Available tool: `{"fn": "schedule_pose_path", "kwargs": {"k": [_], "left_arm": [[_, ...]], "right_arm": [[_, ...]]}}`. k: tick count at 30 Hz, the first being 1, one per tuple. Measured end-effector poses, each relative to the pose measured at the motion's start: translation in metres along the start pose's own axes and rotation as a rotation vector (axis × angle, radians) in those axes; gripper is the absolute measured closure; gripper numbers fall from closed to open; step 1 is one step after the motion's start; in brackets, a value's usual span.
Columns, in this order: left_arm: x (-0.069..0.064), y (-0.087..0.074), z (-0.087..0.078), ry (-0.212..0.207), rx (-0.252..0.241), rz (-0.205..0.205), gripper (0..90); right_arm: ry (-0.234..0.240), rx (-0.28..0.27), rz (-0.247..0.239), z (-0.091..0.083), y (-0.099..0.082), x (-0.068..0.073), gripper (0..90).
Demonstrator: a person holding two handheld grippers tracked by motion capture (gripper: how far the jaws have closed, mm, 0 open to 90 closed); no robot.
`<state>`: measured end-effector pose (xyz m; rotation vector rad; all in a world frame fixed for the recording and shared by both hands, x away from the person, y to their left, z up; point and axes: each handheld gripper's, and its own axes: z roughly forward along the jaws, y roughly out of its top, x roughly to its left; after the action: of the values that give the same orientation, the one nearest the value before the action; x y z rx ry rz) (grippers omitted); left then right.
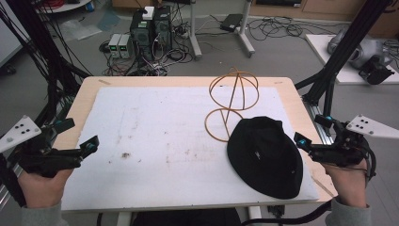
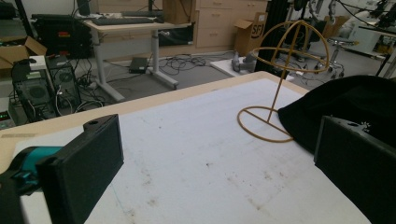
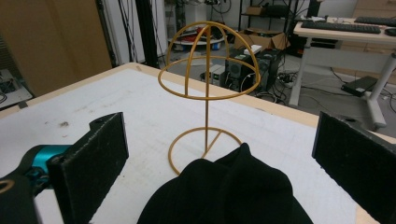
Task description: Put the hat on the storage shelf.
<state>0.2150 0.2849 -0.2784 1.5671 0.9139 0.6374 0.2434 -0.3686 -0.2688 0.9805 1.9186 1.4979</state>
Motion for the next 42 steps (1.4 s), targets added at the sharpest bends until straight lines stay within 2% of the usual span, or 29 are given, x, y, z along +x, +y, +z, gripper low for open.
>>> {"fn": "schedule_pose_path", "kwargs": {"k": [17,26,30,35,42], "left_arm": [[0.001,0.000,0.002,0.000,0.006,-0.007,1.7],[-0.001,0.000,0.003,-0.003,0.016,-0.002,1.7],[-0.003,0.001,0.003,-0.004,0.016,0.009,1.7],[-0.003,0.000,0.002,0.007,0.013,0.009,1.7],[-0.003,-0.002,0.000,0.017,0.021,0.006,1.7]], "right_arm": [[0.003,0.014,-0.005,0.002,0.000,0.005,2.7],[0.014,0.058,-0.027,0.022,-0.004,0.014,2.7],[0.013,0.086,-0.013,0.031,-0.010,0.013,2.7],[-0.021,0.116,-0.004,0.043,-0.015,0.012,2.8],[-0.041,0.138,0.007,0.052,-0.019,0.009,2.8]]}}
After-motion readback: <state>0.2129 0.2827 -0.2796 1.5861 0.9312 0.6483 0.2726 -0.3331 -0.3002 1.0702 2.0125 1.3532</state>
